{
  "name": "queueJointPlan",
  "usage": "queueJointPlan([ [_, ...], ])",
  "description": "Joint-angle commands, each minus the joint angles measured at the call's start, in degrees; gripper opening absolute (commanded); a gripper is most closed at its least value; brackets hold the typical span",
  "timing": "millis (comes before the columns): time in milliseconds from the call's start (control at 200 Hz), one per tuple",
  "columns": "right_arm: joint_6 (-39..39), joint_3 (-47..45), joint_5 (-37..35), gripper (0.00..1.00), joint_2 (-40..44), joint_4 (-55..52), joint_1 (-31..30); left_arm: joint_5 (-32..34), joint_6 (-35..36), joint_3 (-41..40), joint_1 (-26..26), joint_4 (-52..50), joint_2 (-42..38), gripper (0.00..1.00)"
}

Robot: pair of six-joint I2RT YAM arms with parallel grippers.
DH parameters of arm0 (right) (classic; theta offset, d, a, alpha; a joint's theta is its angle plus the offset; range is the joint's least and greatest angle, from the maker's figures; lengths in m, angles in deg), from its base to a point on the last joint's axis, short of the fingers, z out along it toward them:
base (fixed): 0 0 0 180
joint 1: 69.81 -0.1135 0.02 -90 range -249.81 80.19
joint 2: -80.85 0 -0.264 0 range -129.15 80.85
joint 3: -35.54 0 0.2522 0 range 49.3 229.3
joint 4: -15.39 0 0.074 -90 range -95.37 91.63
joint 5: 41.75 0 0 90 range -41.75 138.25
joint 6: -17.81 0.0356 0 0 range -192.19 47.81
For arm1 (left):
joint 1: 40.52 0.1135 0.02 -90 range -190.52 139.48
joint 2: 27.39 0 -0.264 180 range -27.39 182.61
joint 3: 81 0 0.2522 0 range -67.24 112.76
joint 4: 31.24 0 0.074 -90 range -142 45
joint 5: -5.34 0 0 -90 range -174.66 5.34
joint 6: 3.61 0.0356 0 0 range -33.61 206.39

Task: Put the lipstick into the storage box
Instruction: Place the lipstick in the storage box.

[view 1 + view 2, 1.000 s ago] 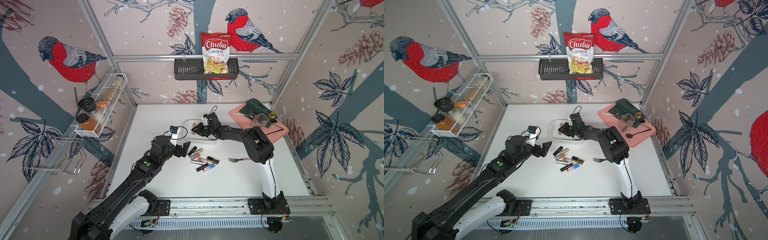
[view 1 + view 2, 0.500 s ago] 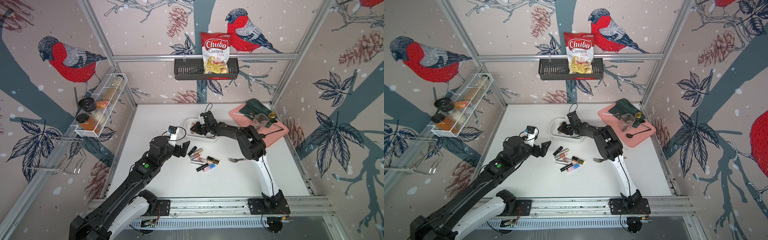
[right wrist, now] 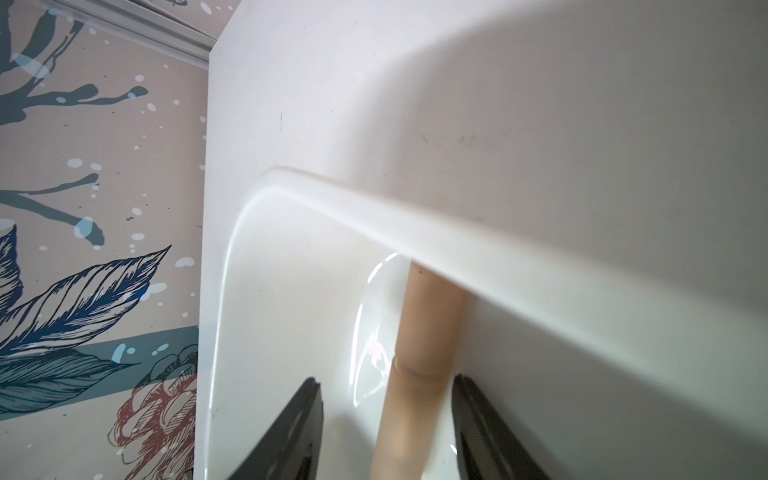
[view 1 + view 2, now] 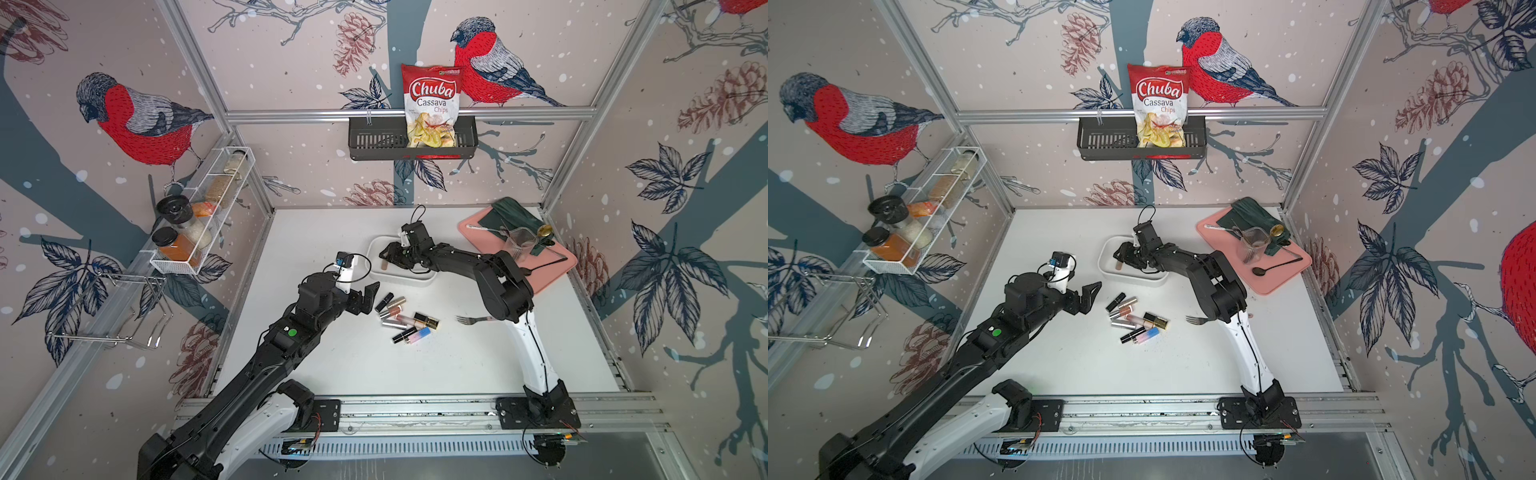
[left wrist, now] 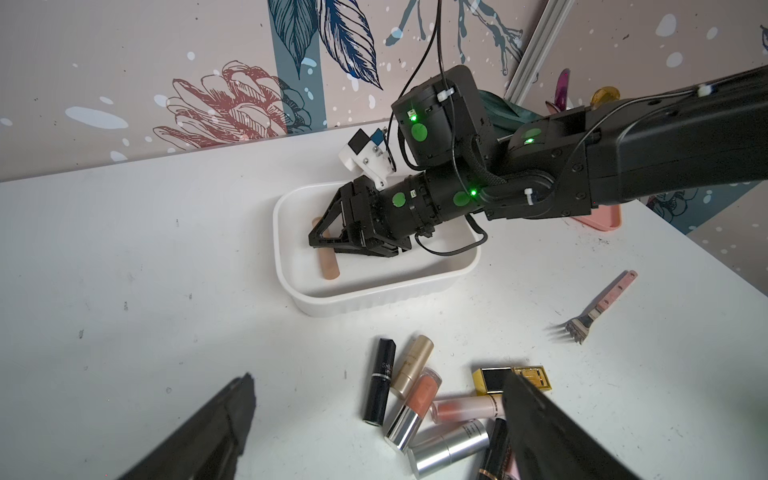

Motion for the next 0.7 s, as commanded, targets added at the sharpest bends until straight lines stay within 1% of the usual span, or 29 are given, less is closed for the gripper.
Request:
queueJointPlan([
  [0, -0.2, -1.1, -3.7, 0.55, 3.6, -0.8, -0.1, 0.4, 0.1, -0.2, 0.3, 0.3, -0.3, 0.96],
  [145, -1.6, -3.8, -6.8, 0.58, 8.3, -1.0, 0.0, 0.6, 0.0, -0.3, 0.5, 0.5, -0.6, 0.96],
  [280, -3.6, -6.2, -9.2, 0.58, 12.6, -1.9, 0.0, 0.8, 0.0, -0.4, 0.7, 0.6, -0.6, 0.96],
  [415, -6.4, -10.0, -10.8, 0.58, 19.1, -2.8, 0.0, 0.8, 0.0, -0.4, 0.9, 0.6, -0.5, 0.96],
  [520, -11.6, -13.3, -12.4, 0.58, 24.9, -6.2, -0.6, 0.5, 0.1, -0.7, 0.9, 0.8, -0.5, 0.96],
  [615, -18.0, -15.7, -14.7, 0.58, 29.8, -12.7, -1.8, -0.3, 0.1, -0.7, 0.9, 1.0, -0.5, 0.96],
  [695, -21.9, -20.0, -16.9, 0.58, 34.6, -17.1, -2.6, -1.8, 0.2, -0.8, 0.9, 1.5, -0.2, 0.96],
])
